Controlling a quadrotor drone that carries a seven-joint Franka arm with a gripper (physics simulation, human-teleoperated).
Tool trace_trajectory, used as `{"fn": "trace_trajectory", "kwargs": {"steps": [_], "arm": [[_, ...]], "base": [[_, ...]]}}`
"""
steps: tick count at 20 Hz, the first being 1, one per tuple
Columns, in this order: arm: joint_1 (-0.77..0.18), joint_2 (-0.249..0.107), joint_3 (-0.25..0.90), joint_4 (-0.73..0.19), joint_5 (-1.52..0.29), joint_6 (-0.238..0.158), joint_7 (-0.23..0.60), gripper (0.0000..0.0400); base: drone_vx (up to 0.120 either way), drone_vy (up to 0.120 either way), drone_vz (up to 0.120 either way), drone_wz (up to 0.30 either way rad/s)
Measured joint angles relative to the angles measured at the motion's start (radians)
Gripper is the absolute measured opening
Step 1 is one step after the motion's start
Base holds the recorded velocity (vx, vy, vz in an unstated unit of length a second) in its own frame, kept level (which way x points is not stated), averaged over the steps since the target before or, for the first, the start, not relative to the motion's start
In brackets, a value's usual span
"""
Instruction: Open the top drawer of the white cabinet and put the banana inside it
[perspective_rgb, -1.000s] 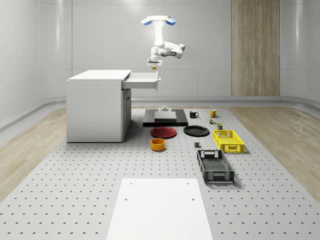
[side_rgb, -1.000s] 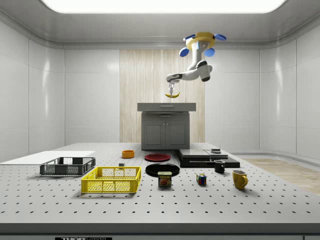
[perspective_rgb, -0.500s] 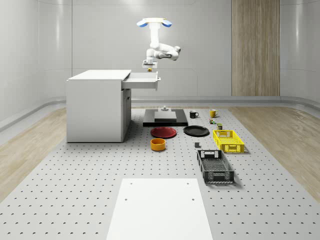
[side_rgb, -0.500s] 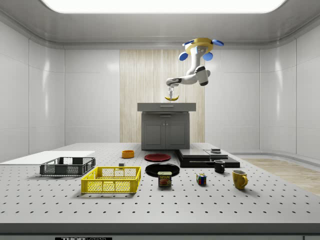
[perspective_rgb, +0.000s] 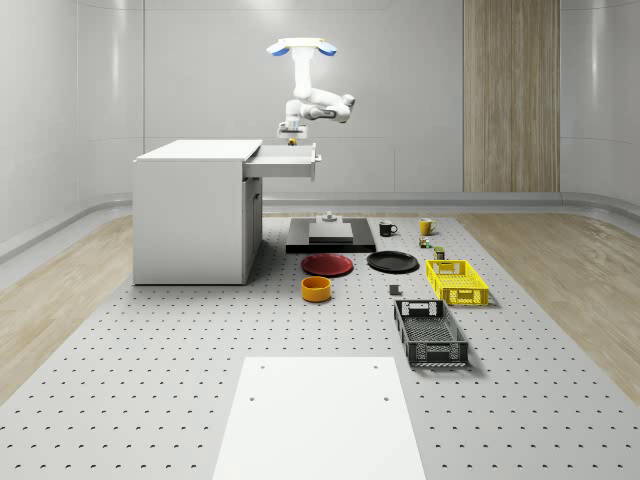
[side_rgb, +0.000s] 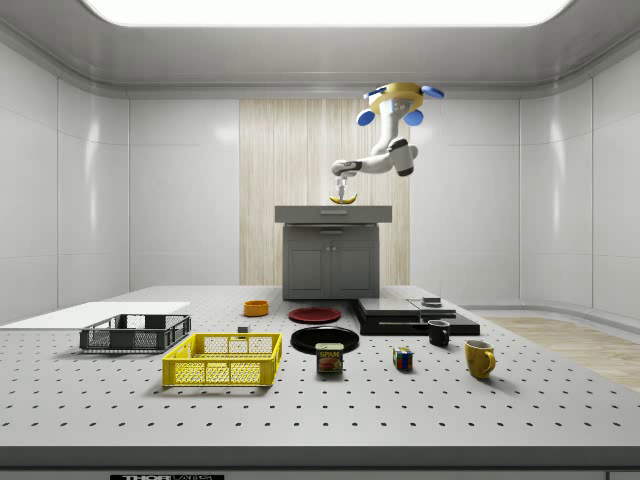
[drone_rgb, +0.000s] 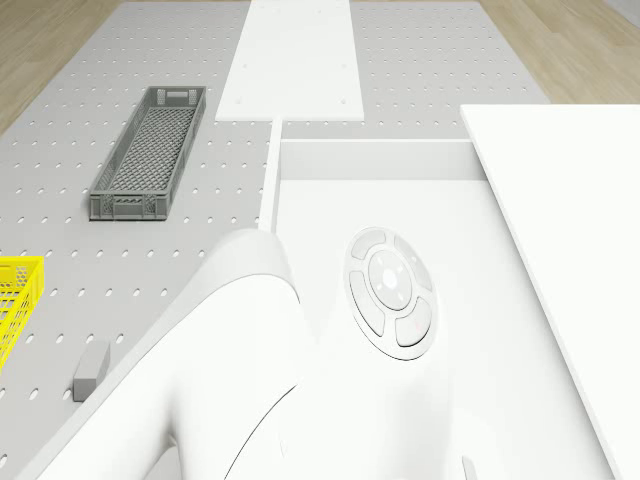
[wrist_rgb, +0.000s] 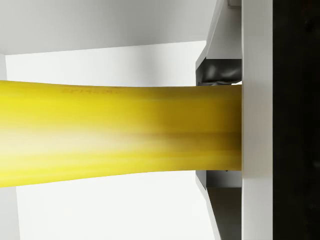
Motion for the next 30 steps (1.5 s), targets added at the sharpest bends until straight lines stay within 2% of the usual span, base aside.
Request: {"fn": "trace_trajectory", "kwargs": {"steps": [9, 18, 19, 21, 23, 26, 30], "arm": [[0.005, 0.003, 0.102, 0.048, 0.096, 0.057, 0.014, 0.0193], [0.008, 0.029, 0.202, 0.113, 0.194, 0.108, 0.036, 0.0193], [0.007, 0.032, 0.211, 0.120, 0.203, 0.112, 0.039, 0.0208], [0.007, 0.038, 0.223, 0.130, 0.219, 0.116, 0.023, 0.0284], [0.005, 0.042, 0.226, 0.131, 0.224, 0.114, 0.010, 0.0329], [-0.002, 0.044, 0.214, 0.118, 0.215, 0.098, -0.004, 0.0367], [-0.008, 0.045, 0.194, 0.101, 0.199, 0.078, -0.015, 0.0388]], "base": [[0.000, 0.000, 0.000, 0.000], [0.000, 0.000, 0.000, 0.000], [0.000, 0.000, 0.000, 0.000], [0.000, 0.000, 0.000, 0.000], [0.000, 0.000, 0.000, 0.000], [0.000, 0.000, 0.000, 0.000], [0.000, 0.000, 0.000, 0.000]]}}
